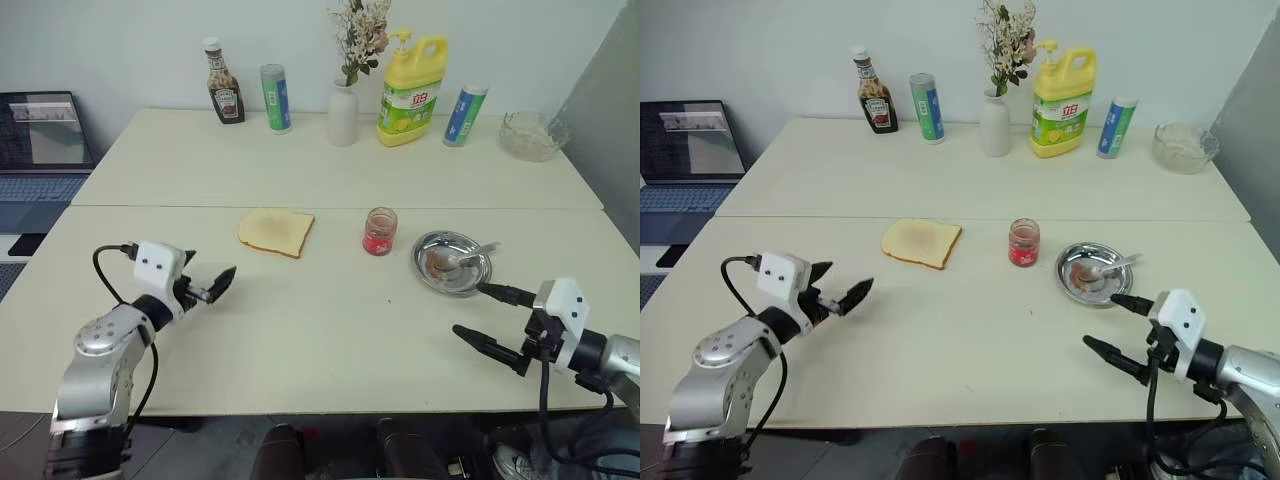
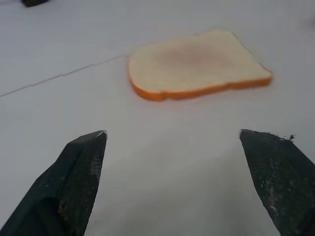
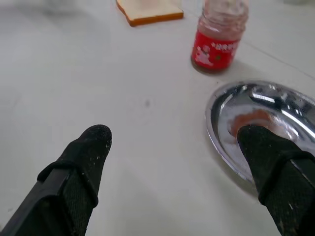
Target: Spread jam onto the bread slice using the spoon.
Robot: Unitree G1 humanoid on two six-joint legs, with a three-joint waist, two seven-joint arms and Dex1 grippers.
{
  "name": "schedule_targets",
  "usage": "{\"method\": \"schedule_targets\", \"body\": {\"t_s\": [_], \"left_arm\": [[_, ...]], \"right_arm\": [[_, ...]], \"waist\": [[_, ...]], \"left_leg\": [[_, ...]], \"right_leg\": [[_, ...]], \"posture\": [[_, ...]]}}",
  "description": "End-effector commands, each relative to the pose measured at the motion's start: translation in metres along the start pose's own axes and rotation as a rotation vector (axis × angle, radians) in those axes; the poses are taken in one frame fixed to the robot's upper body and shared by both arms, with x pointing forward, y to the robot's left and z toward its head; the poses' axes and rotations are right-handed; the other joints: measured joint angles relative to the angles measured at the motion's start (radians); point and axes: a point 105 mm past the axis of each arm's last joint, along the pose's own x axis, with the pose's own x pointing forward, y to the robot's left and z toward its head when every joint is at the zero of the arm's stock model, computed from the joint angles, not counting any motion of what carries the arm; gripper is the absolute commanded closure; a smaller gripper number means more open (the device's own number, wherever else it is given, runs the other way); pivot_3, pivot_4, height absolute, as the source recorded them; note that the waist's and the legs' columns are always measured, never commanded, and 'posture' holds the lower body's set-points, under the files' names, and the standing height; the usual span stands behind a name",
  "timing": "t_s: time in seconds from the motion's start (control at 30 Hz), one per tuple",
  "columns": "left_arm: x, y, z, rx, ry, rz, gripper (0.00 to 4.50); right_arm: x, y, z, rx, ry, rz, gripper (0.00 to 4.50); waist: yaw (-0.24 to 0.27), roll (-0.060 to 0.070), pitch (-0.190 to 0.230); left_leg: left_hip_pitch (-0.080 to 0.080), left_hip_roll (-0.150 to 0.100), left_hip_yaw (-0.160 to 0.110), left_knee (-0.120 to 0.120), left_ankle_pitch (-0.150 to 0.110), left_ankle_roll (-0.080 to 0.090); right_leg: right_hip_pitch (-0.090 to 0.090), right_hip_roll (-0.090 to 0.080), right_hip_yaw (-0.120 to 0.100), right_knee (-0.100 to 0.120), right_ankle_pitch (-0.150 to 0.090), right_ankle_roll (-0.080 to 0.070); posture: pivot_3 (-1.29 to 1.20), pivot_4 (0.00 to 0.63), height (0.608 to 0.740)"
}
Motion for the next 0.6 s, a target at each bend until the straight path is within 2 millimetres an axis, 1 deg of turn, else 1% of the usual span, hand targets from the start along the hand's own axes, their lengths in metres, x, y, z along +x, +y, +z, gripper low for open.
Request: {"method": "schedule_targets", "body": {"t_s": [0.03, 0.13, 0.2, 0.3, 0.47, 0.6], "left_arm": [[0.011, 0.012, 0.009, -0.092, -0.014, 0.087, 0.00], [0.037, 0.011, 0.007, -0.194, 0.041, 0.105, 0.00], [0.050, 0.010, 0.007, -0.223, 0.076, 0.112, 0.00], [0.070, 0.005, 0.008, -0.271, 0.116, 0.103, 0.00], [0.090, -0.003, 0.005, -0.303, 0.187, 0.085, 0.00], [0.098, -0.003, 0.001, -0.318, 0.235, 0.099, 0.00]], "right_arm": [[0.009, 0.007, 0.024, -0.050, -0.047, 0.039, 0.02], [0.025, 0.017, 0.047, -0.084, -0.081, 0.098, 0.02], [0.032, 0.022, 0.059, -0.078, -0.099, 0.132, 0.02], [0.038, 0.023, 0.071, -0.071, -0.123, 0.161, 0.02], [0.041, 0.023, 0.077, -0.047, -0.147, 0.162, 0.02], [0.039, 0.023, 0.078, -0.032, -0.158, 0.147, 0.02]], "waist": [[0.000, 0.000, 0.000], [0.000, 0.000, 0.000], [0.000, -0.001, 0.000], [0.000, -0.002, 0.000], [0.000, -0.003, 0.001], [0.001, -0.003, 0.001]], "left_leg": [[0.000, 0.000, 0.000, 0.000, 0.000, 0.000], [0.000, 0.000, -0.001, 0.000, 0.000, 0.000], [0.000, -0.001, -0.002, 0.001, 0.000, 0.000], [-0.001, -0.001, -0.002, 0.001, 0.000, 0.000], [-0.001, -0.001, -0.002, 0.000, 0.000, 0.000], [-0.002, -0.001, -0.003, 0.000, 0.000, 0.000]], "right_leg": [[0.000, 0.000, 0.000, 0.000, 0.001, -0.001], [0.000, 0.000, -0.001, 0.000, 0.002, -0.003], [0.000, 0.000, -0.001, 0.001, 0.002, -0.003], [0.001, 0.000, -0.001, 0.000, 0.003, -0.003], [0.000, 0.000, -0.002, -0.001, 0.003, -0.003], [0.000, 0.000, -0.003, -0.001, 0.003, -0.003]], "posture": [[0.00, 0.150, 0.740], [0.00, 0.150, 0.740], [0.00, 0.150, 0.740], [0.00, 0.150, 0.740], [0.00, 0.150, 0.740], [0.00, 0.150, 0.740]]}}
